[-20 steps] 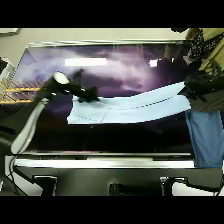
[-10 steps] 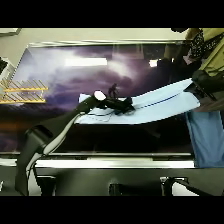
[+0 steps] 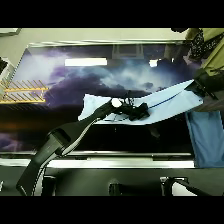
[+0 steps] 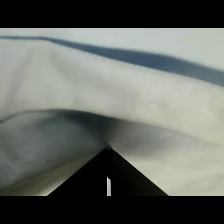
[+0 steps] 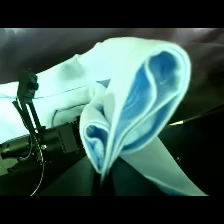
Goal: Fold the clothes and pants, and hang the long-sleeved shirts on hangers.
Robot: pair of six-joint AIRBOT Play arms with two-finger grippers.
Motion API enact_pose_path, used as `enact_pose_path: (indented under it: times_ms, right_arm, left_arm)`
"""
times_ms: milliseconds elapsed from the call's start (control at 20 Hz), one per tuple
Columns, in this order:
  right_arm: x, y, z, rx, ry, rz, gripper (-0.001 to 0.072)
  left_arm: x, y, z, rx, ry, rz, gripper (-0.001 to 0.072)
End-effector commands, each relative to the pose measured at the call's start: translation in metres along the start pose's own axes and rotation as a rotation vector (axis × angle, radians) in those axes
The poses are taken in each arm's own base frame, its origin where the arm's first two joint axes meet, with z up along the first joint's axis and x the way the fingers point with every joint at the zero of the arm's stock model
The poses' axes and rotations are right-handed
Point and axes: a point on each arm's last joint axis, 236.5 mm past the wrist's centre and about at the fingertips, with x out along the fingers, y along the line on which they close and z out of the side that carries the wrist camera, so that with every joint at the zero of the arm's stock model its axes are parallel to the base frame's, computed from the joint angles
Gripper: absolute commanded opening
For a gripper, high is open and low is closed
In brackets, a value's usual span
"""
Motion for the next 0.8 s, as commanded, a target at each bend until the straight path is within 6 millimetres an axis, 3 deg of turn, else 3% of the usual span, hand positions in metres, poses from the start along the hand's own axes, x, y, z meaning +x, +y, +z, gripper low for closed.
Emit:
enact_pose_path:
  times_ms: [0,150,250,350,500,650,750]
  right_arm:
    - [0.000,0.001,0.003,-0.010,-0.015,0.000,0.0034]
    - [0.001,0.004,0.011,-0.009,-0.045,0.015,0.0033]
    - [0.005,0.019,0.012,-0.020,-0.043,0.074,0.0033]
    - [0.012,0.040,0.010,-0.048,-0.042,0.113,0.0033]
    - [0.033,0.083,-0.006,-0.097,-0.016,0.153,0.0033]
    - [0.063,0.135,-0.033,-0.141,0.030,0.204,0.0033]
    - [0.084,0.170,-0.052,-0.164,0.051,0.243,0.0033]
  left_arm:
    - [-0.009,-0.002,-0.003,-0.005,0.048,0.002,0.0020]
    - [-0.061,0.013,0.006,0.095,0.111,0.125,0.0018]
    - [-0.119,0.024,0.023,0.201,0.109,0.273,0.0018]
    - [-0.194,0.029,0.045,0.275,0.059,0.425,0.0019]
    - [-0.325,0.022,0.070,0.324,-0.078,0.605,0.0020]
    - [-0.448,0.017,0.064,0.307,-0.213,0.753,0.0021]
    - [-0.514,0.016,0.055,0.272,-0.315,0.826,0.0021]
